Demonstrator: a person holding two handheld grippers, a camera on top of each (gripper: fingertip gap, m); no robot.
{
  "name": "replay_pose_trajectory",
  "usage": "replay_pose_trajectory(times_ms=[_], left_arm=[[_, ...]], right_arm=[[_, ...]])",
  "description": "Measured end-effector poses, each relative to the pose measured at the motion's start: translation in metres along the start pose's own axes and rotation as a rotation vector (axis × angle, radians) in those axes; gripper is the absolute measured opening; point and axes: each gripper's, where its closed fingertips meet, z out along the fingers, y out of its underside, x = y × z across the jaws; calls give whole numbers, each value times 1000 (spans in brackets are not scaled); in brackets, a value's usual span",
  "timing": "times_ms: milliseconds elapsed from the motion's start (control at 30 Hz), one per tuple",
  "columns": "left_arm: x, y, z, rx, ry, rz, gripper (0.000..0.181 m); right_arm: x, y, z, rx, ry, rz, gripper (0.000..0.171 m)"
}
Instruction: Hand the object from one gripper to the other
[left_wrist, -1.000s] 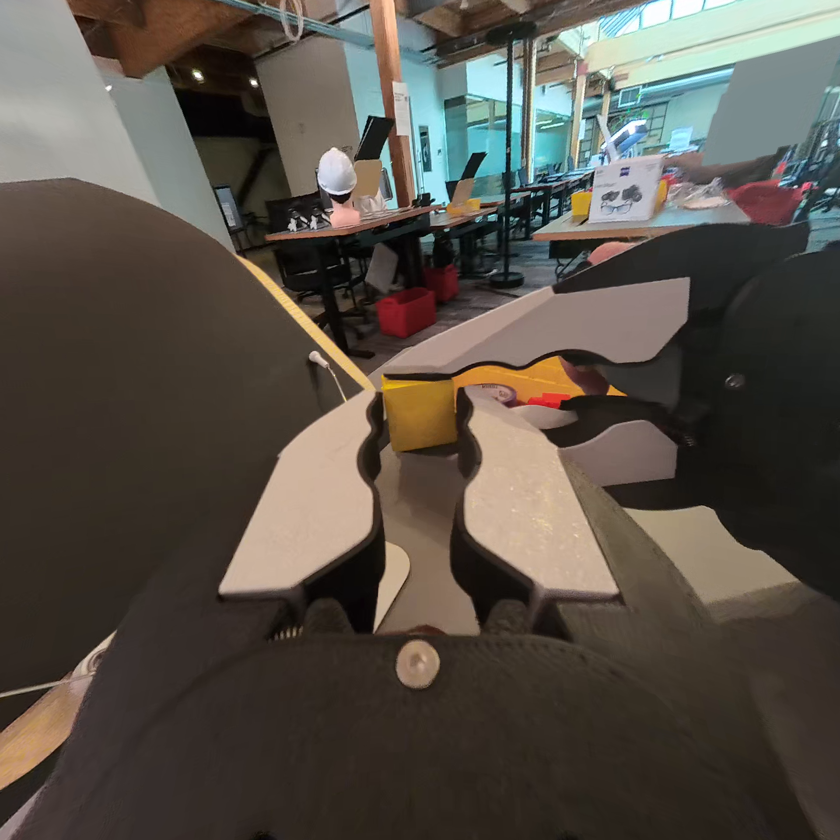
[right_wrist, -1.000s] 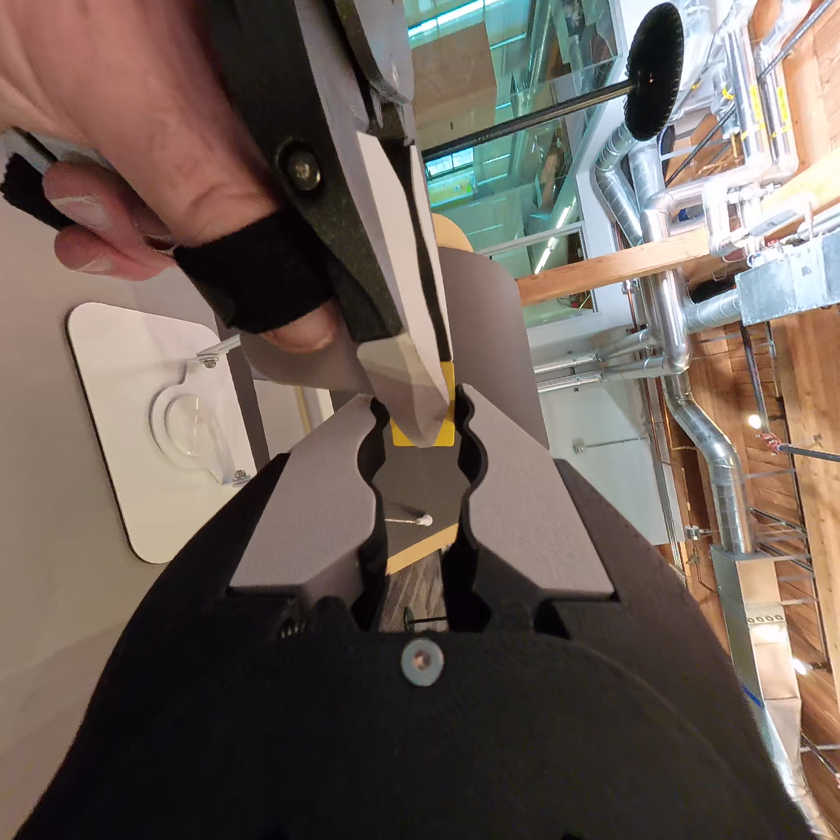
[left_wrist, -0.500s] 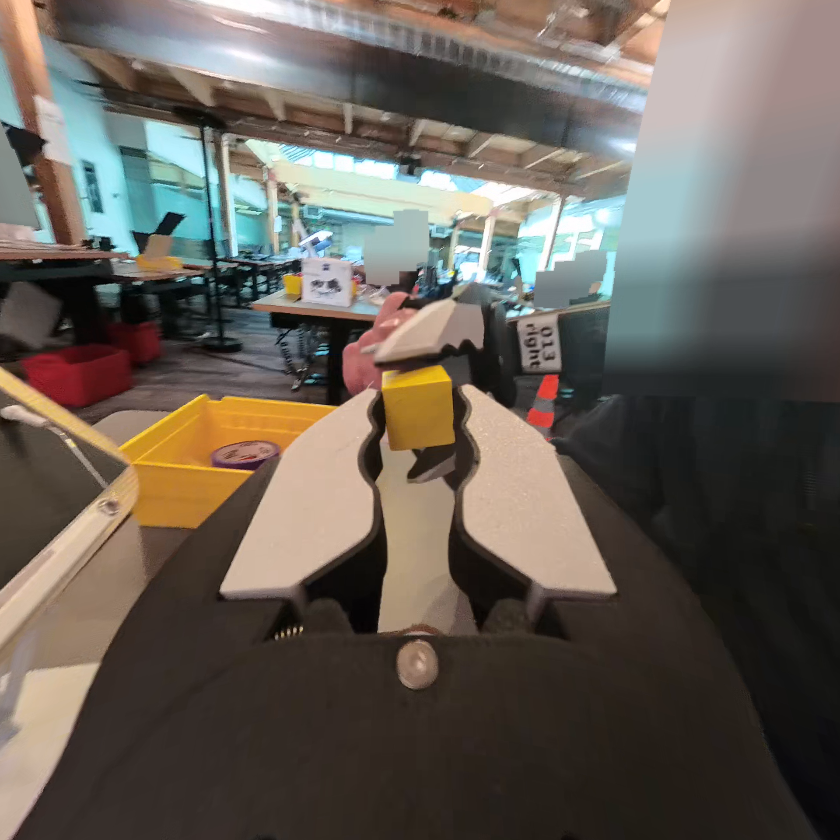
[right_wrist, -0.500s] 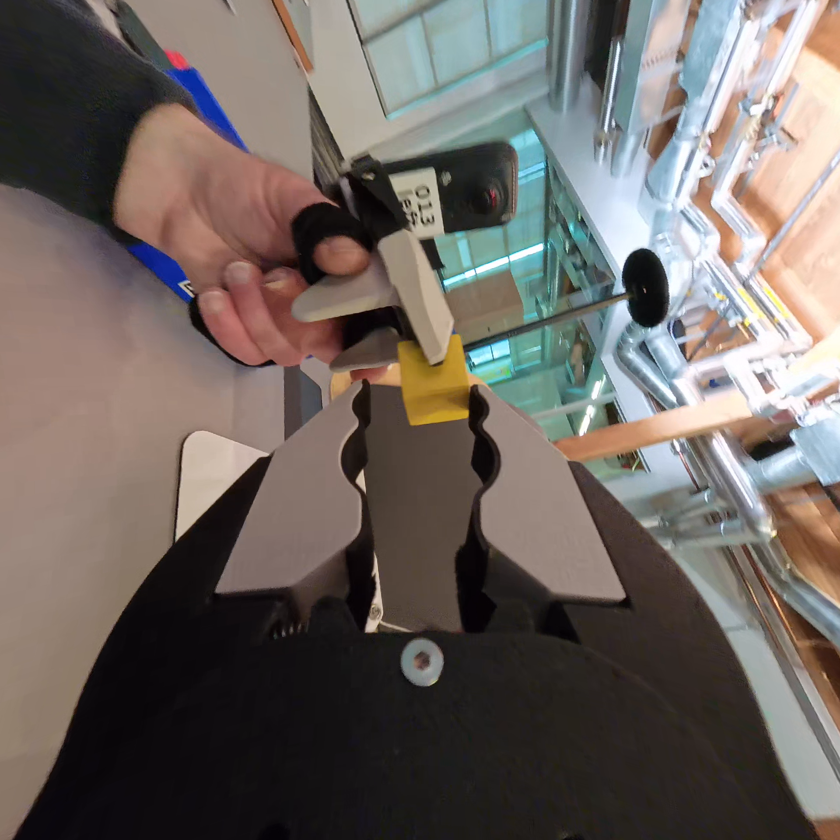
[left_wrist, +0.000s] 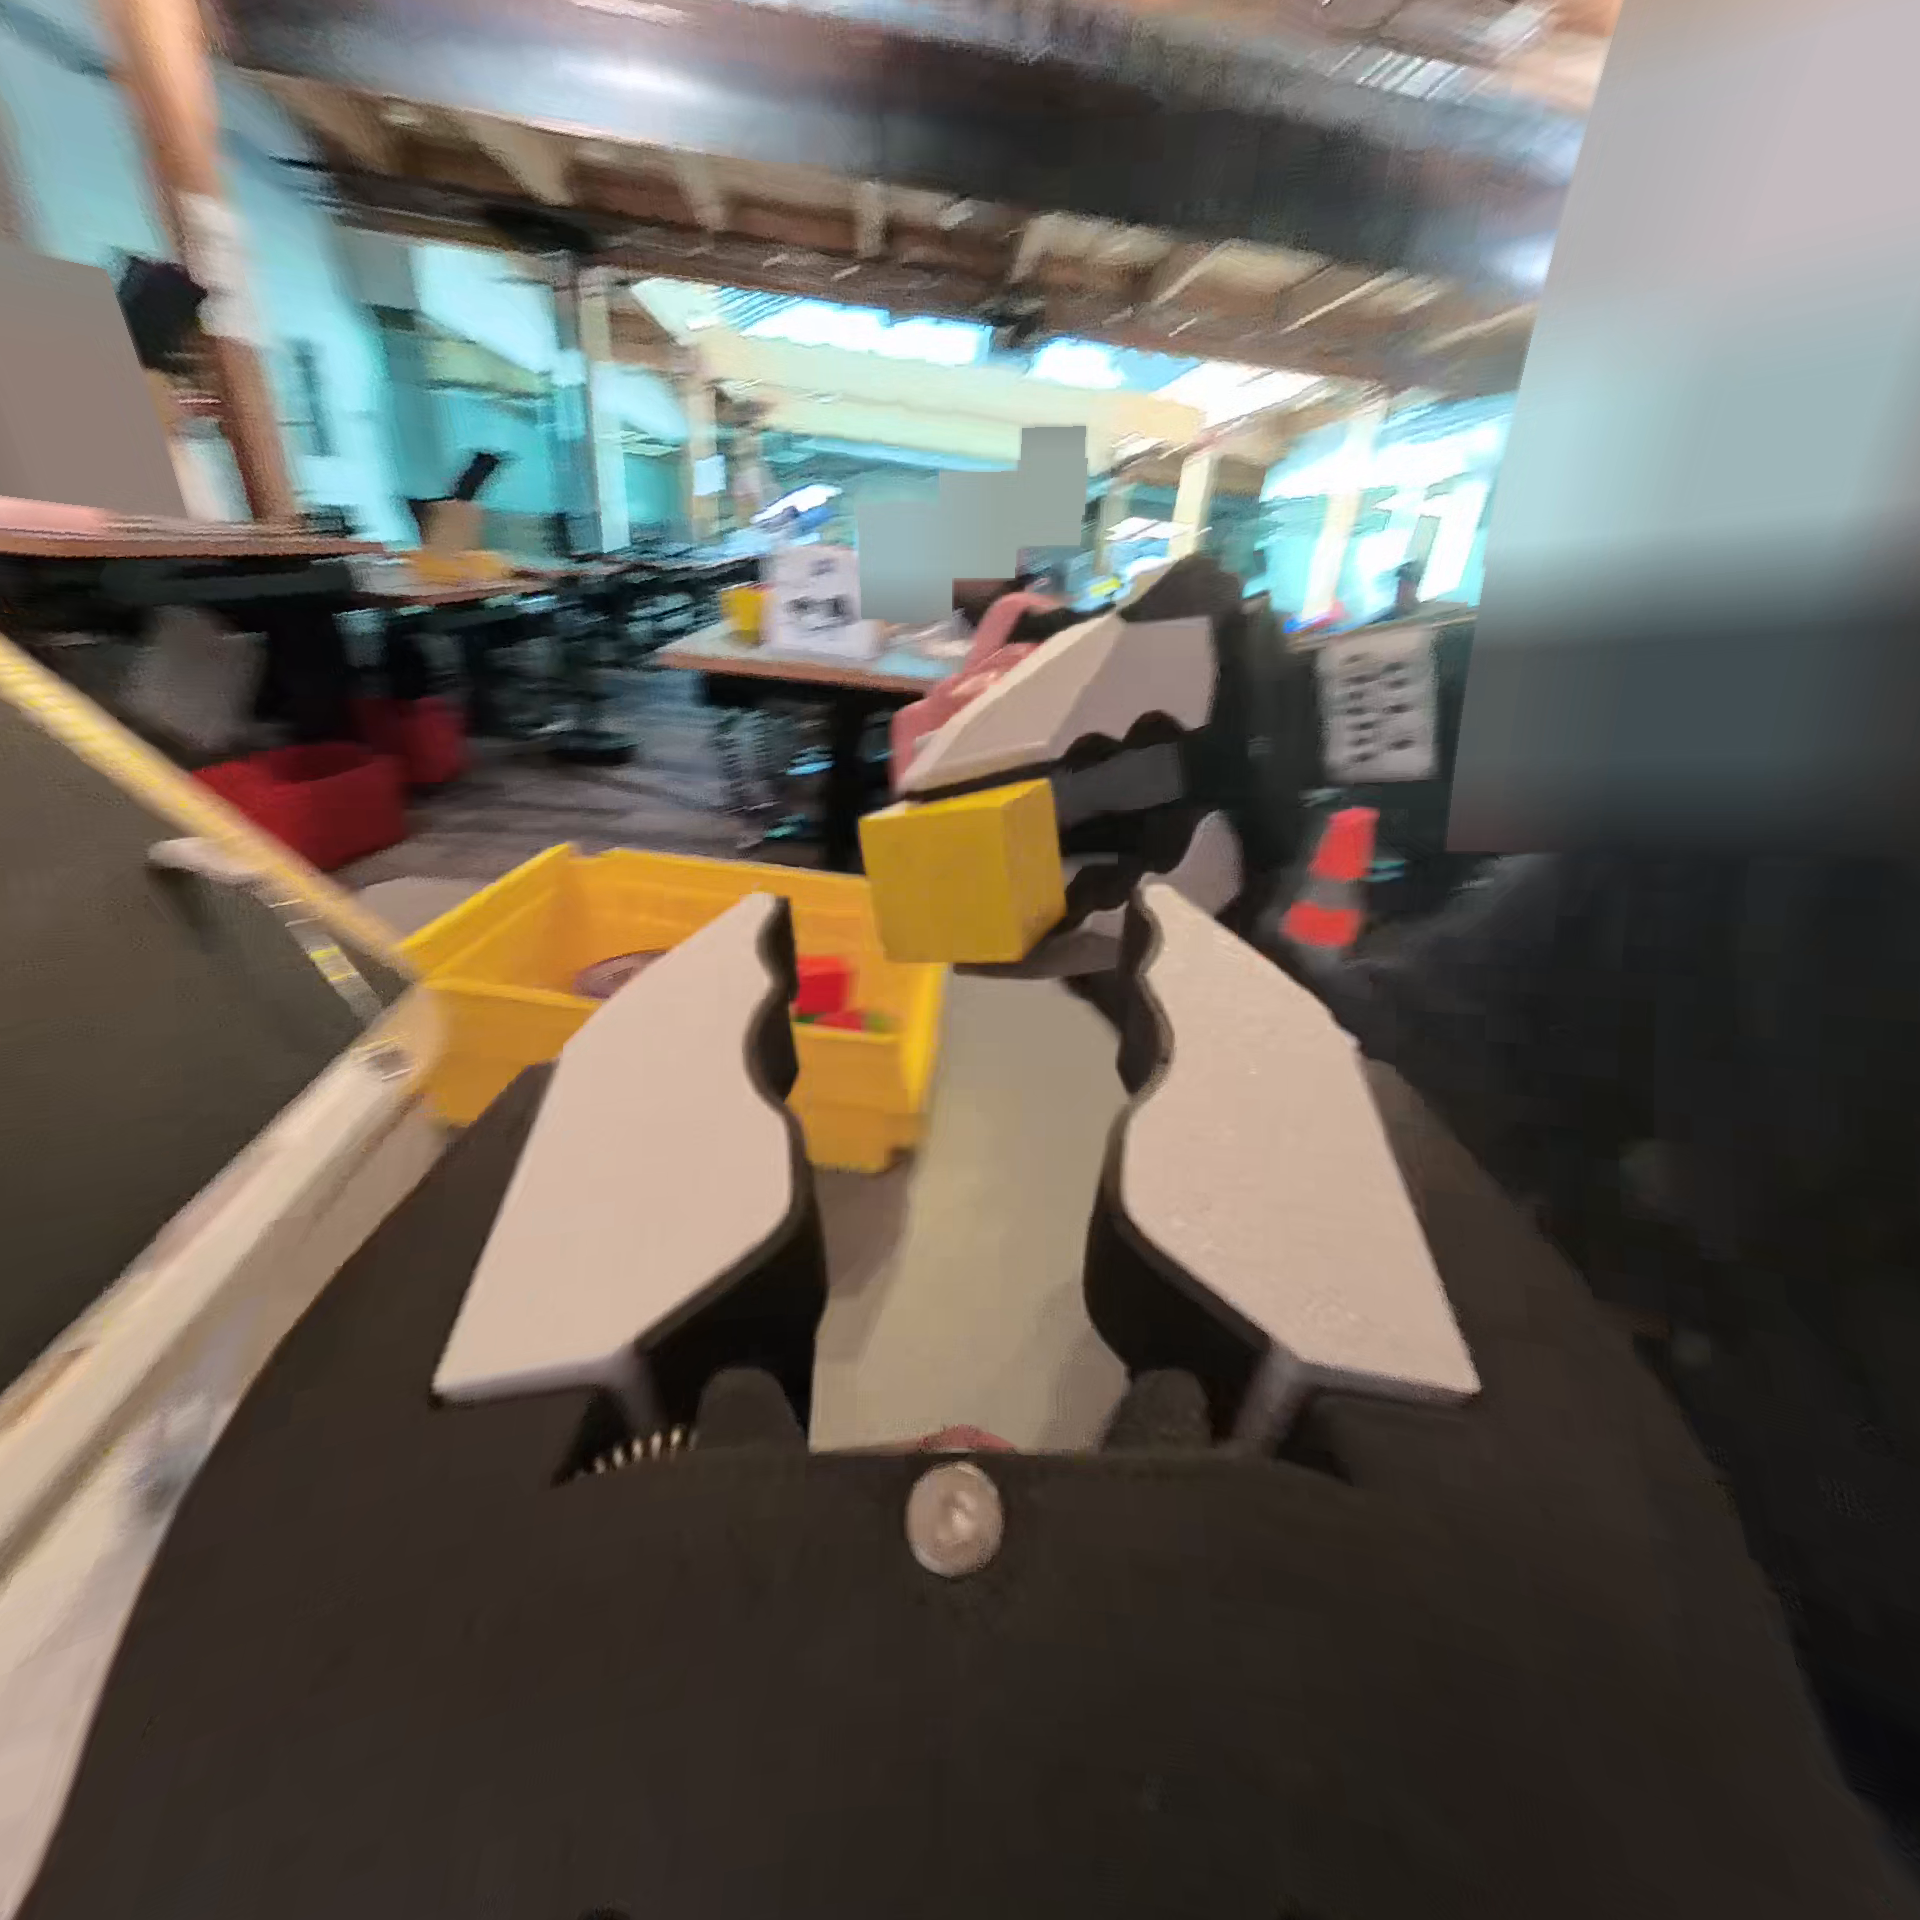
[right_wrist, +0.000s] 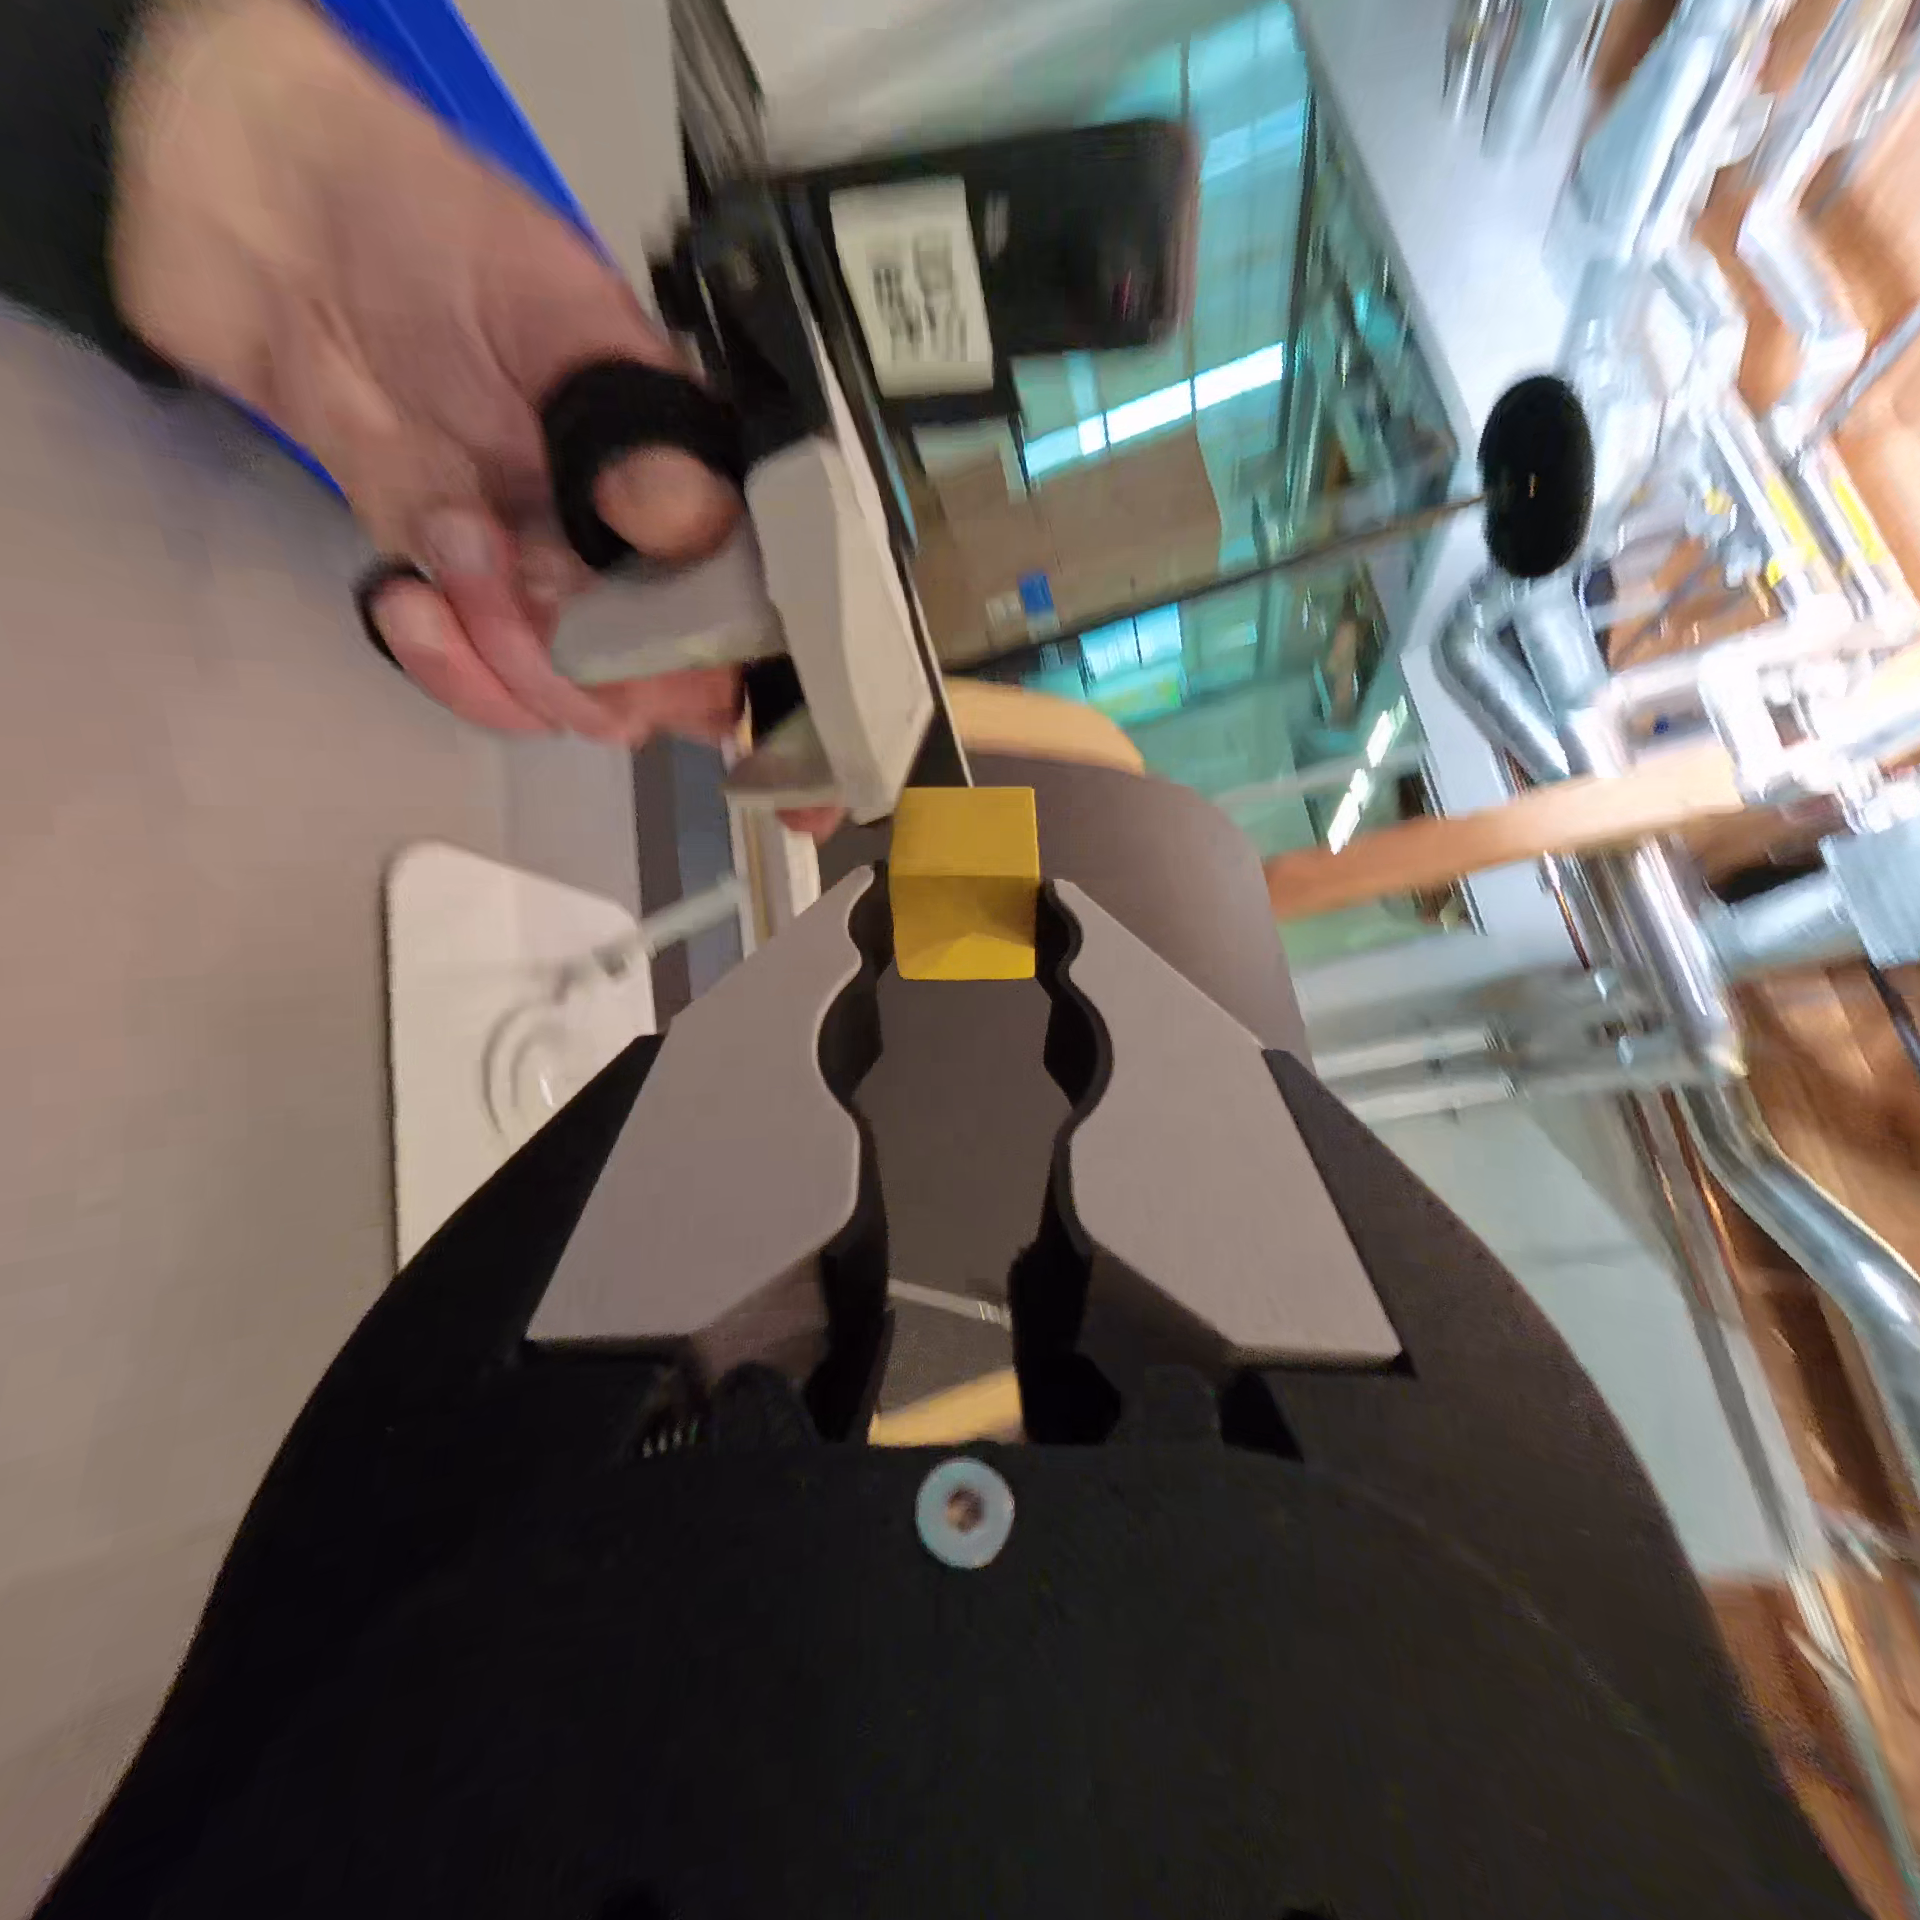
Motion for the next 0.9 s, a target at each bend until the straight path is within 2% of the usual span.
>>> replay_pose_trajectory(times_ms=[133,267,400,533,600,667,733,800,900], left_arm=[[-26,-4,2,-41,-279,132,58],[-39,3,6,-133,-450,209,51],[-41,-3,3,-110,-513,211,32],[-41,-2,3,-123,-521,215,30],[-35,-5,3,-110,-463,180,30],[-25,-8,1,-81,-357,114,30],[1,-15,0,-17,-119,48,30],[18,-22,-7,62,34,27,29],[32,-18,-10,75,178,4,30]], right_arm=[[1,23,13,-151,53,-16,24],[3,24,18,-205,95,-26,24],[2,22,20,-222,114,-42,24],[3,20,20,-199,120,-55,24],[3,9,16,-106,103,-18,26],[3,-5,9,18,52,68,36],[5,-15,-2,124,22,99,44],[1,-25,-12,215,-21,81,44],[-4,-36,-20,290,-63,66,43]])
